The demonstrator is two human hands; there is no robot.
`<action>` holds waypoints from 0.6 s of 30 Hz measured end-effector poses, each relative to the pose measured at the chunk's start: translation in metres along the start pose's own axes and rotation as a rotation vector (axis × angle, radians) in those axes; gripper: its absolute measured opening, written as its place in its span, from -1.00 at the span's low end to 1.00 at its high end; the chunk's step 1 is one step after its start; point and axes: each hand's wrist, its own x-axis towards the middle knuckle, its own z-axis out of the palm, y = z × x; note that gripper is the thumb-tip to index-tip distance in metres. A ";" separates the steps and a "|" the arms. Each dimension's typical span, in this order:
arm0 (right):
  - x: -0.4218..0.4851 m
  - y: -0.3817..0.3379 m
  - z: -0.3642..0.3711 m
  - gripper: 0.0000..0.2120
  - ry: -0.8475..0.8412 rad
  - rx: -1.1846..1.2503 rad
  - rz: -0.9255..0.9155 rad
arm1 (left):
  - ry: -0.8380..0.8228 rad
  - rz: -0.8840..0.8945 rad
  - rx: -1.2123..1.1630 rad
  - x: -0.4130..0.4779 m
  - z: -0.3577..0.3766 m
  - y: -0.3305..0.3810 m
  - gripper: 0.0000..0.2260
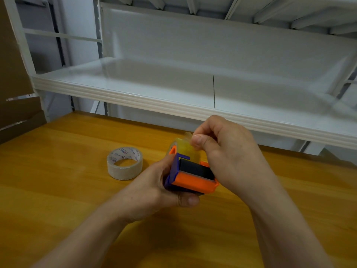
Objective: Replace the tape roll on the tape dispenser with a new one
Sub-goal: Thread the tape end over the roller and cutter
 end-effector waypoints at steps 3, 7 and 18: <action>0.000 0.000 0.001 -0.91 -0.002 -0.006 0.000 | 0.000 -0.002 0.004 0.000 0.000 0.000 -0.63; 0.001 0.003 0.001 -0.91 -0.028 0.014 0.019 | -0.001 -0.015 0.011 0.000 0.001 -0.002 -0.62; 0.002 0.006 -0.002 -0.90 -0.099 0.057 0.080 | 0.006 -0.028 0.017 0.003 0.001 -0.007 -0.57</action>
